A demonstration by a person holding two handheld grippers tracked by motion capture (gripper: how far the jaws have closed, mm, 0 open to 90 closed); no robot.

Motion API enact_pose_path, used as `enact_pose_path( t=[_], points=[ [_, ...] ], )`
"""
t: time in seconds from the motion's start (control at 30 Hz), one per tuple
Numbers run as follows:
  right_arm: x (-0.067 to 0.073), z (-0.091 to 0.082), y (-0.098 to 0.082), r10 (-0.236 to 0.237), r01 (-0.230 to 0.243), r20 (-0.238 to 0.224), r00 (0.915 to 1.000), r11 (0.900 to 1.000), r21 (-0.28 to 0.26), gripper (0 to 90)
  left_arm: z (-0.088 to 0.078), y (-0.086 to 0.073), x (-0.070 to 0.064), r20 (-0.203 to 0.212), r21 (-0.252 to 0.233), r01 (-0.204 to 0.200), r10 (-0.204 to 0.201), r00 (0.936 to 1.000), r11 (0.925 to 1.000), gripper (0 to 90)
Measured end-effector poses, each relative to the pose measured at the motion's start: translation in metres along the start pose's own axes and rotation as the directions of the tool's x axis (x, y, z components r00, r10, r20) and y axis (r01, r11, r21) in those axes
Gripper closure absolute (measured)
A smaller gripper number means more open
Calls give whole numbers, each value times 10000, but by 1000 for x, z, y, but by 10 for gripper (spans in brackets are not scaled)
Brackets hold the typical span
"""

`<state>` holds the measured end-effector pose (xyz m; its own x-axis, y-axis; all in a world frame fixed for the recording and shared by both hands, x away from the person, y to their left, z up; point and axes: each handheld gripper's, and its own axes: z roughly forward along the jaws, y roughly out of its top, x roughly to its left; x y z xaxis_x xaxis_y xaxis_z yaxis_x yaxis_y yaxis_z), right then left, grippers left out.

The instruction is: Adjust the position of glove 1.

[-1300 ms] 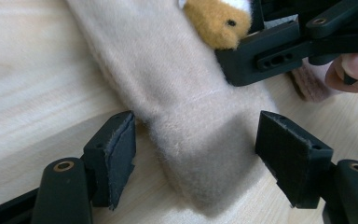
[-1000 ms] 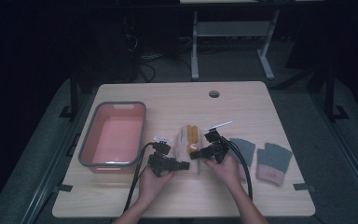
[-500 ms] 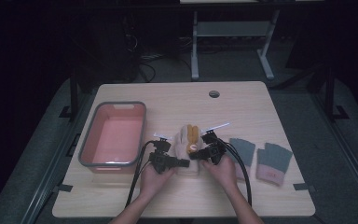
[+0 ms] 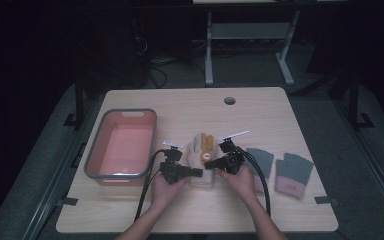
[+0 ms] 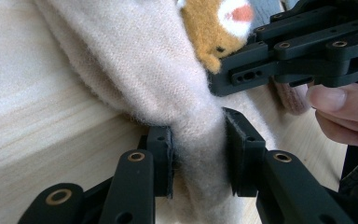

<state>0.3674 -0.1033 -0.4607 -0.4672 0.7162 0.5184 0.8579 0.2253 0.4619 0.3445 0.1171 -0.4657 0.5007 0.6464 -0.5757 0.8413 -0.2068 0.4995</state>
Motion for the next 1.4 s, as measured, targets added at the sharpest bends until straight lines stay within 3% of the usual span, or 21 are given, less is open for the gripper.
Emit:
enact_pose_path(
  t=[0.67,1.4],
  points=[
    [3,-12,1,4,-10,-197,9998,9996,-282,820,-7,3,-2,251,-297,6,1,9997,9996,699],
    [19,-38,12,-243,193,-548,9982,9957,-905,821,-32,17,-18,482,-713,-545,580,9971,9960,698]
  ],
)
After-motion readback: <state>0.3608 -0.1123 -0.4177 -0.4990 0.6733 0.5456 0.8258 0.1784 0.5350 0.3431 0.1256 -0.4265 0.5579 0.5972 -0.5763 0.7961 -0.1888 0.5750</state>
